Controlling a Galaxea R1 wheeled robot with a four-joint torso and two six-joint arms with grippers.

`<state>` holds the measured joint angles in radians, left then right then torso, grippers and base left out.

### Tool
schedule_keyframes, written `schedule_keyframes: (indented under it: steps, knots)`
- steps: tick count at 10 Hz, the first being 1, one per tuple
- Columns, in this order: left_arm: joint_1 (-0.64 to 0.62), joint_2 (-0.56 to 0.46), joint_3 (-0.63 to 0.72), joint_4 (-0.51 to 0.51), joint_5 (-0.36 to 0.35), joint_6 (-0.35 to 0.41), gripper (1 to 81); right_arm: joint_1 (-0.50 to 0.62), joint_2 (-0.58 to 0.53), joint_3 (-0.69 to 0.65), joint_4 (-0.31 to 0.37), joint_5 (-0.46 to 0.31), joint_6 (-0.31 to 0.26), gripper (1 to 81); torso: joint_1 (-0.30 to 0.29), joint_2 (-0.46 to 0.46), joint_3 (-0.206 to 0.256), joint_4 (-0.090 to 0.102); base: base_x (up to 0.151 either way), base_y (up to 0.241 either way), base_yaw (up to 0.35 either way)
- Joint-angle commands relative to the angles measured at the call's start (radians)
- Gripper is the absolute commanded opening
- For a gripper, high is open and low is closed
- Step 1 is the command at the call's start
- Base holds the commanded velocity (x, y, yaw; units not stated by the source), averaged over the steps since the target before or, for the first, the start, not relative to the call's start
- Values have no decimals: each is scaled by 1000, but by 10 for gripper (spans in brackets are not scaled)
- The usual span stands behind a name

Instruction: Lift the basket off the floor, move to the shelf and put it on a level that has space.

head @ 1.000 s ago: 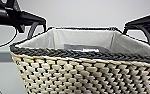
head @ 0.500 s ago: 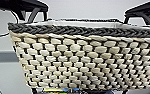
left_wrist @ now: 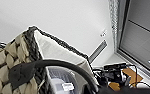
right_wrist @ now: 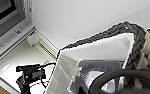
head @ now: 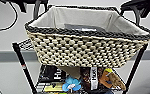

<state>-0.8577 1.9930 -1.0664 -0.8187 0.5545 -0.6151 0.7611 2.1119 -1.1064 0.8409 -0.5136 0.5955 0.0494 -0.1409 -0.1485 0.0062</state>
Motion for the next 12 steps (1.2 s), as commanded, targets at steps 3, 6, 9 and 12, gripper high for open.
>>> schedule_keyframes:
  steps: [3,6,9,12]
  knots:
    - [-123,121,-147,35,-24,6,10,145,97,-160,-26,23,-17,10,0,0,0,0,0,0,0]
    - [-113,170,-239,73,-4,6,10,138,156,-243,-48,-25,-26,10,0,0,0,0,0,0,0]
    - [-48,221,-317,108,-4,6,10,128,225,-328,-112,-32,-28,10,0,0,0,0,0,0,0]
    - [-17,290,-420,113,-2,17,10,85,272,-427,-132,-40,-33,10,0,0,0,0,0,0,0]
